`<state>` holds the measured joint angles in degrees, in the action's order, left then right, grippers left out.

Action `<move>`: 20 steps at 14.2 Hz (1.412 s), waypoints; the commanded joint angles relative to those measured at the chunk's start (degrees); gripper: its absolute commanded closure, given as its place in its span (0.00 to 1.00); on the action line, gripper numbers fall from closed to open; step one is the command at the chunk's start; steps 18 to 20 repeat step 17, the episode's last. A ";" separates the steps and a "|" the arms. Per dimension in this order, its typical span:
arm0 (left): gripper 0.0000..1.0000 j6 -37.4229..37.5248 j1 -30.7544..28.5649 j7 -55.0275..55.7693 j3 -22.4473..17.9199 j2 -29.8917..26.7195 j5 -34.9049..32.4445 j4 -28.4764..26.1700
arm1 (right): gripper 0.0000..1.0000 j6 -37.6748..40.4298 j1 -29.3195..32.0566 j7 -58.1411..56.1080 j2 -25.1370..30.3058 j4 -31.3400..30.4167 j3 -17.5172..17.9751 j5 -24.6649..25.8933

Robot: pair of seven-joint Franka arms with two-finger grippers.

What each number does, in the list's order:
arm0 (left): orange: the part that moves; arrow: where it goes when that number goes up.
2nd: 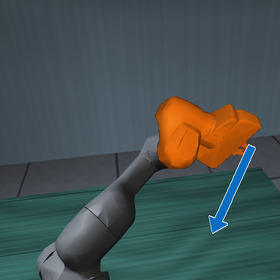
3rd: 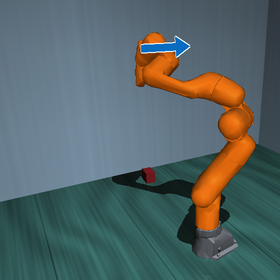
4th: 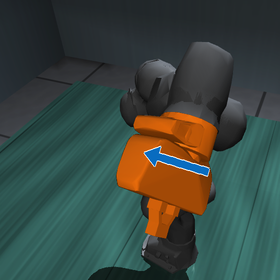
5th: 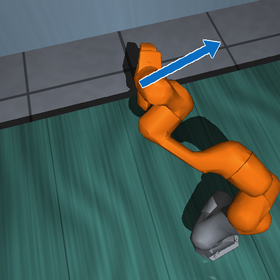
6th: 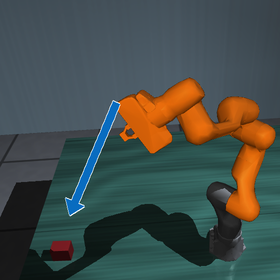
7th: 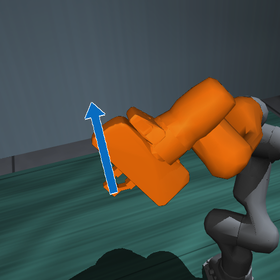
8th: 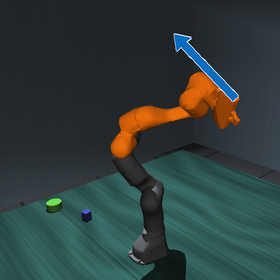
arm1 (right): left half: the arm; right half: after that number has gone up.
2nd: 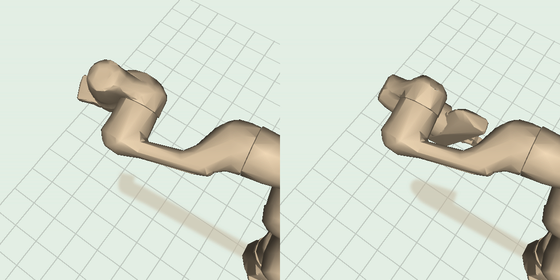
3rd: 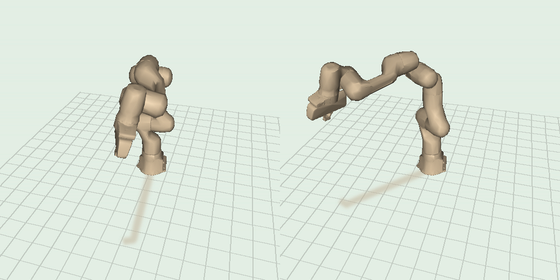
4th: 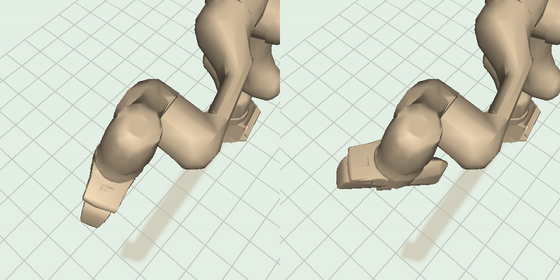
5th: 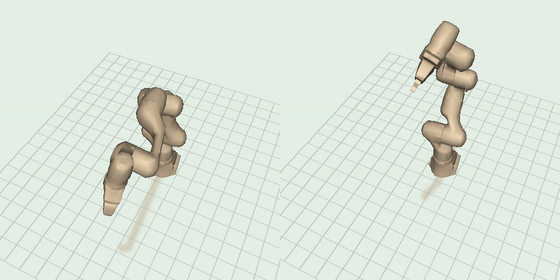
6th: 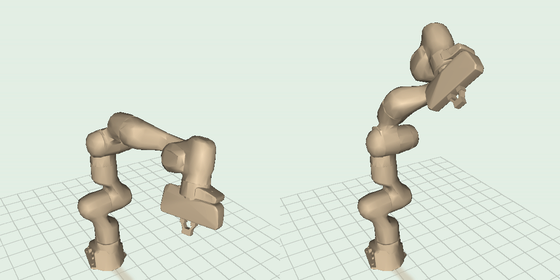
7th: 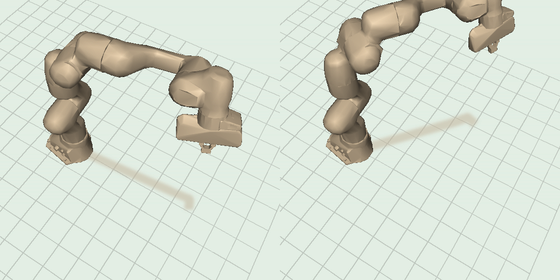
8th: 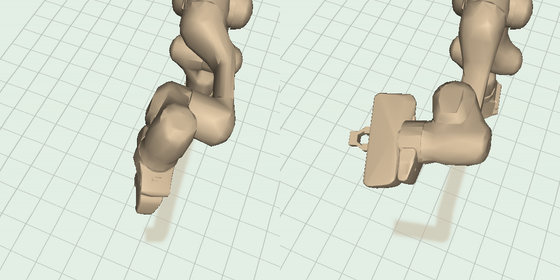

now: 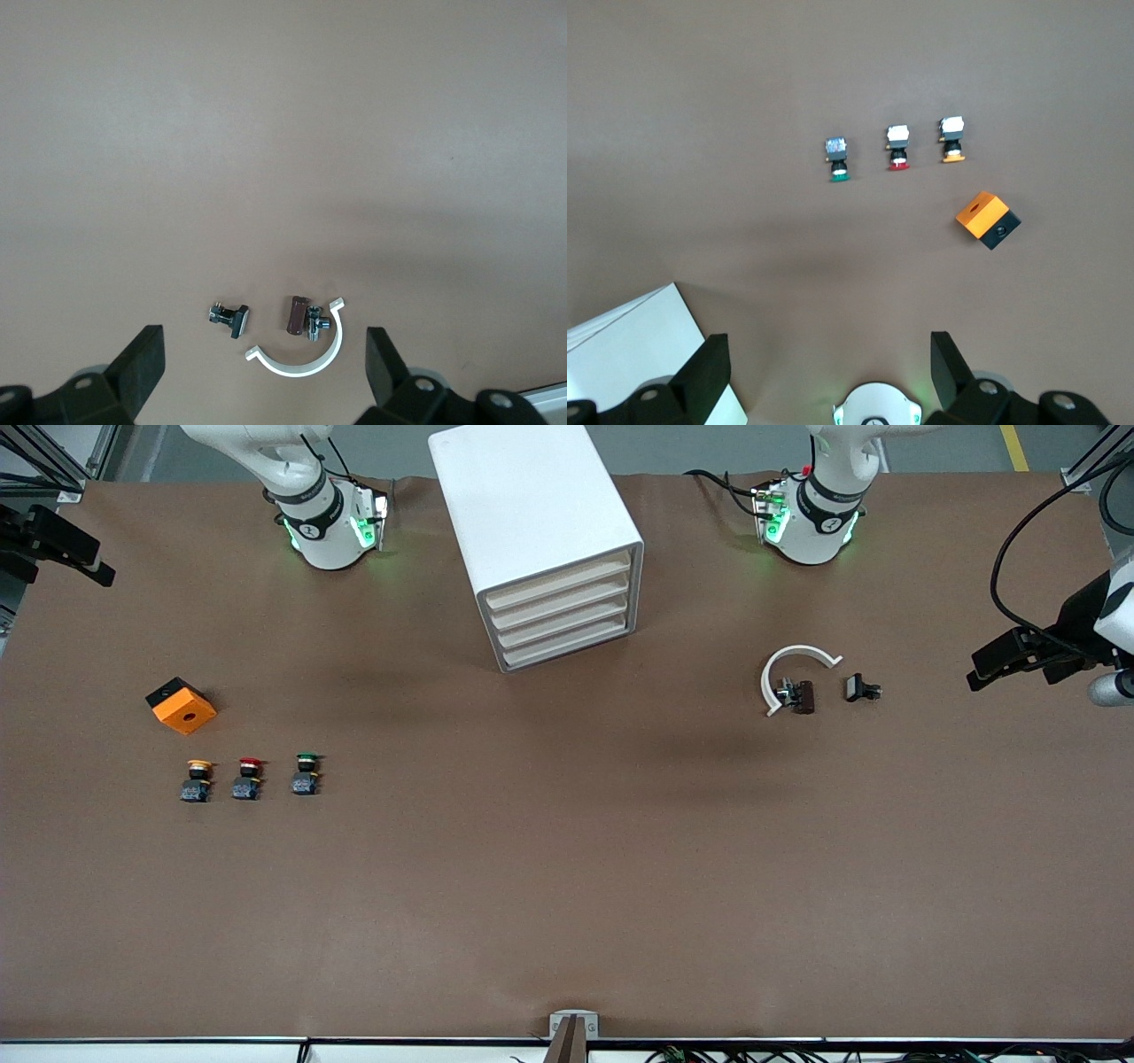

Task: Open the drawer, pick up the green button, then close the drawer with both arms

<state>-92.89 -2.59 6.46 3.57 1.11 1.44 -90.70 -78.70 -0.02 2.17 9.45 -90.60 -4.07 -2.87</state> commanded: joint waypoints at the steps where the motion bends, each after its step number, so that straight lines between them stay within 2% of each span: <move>1: 0.00 1.75 -0.22 -0.74 0.29 1.26 -0.65 2.20 | 0.00 -2.41 3.43 0.03 1.54 -1.60 1.61 -0.02; 8: 0.00 1.75 -0.22 -0.65 0.29 1.18 -0.92 2.20 | 0.00 -1.81 3.01 -0.32 1.53 -2.21 1.78 -0.12; 20: 0.00 1.75 -0.13 -0.66 0.29 1.18 -0.92 2.20 | 0.00 -1.63 1.69 -4.01 2.06 -2.21 3.01 3.66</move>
